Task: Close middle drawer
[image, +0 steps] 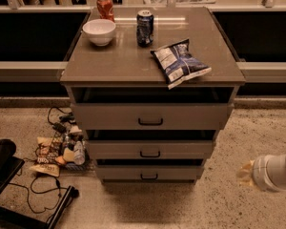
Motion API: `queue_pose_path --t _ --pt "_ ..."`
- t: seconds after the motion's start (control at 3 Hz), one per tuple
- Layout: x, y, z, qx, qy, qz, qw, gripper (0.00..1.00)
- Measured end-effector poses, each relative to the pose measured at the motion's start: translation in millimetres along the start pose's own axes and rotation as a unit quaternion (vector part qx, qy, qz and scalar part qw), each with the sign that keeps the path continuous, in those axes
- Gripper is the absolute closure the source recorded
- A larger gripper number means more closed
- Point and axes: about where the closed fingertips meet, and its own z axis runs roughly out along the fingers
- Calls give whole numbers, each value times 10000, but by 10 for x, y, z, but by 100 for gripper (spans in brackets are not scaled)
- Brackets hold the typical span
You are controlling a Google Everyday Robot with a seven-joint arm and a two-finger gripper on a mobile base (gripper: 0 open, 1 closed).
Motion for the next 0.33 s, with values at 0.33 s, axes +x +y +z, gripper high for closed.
queue_pose_path --t 0.33 --pt "-36 -214 -553 323 749 -150 9966 100"
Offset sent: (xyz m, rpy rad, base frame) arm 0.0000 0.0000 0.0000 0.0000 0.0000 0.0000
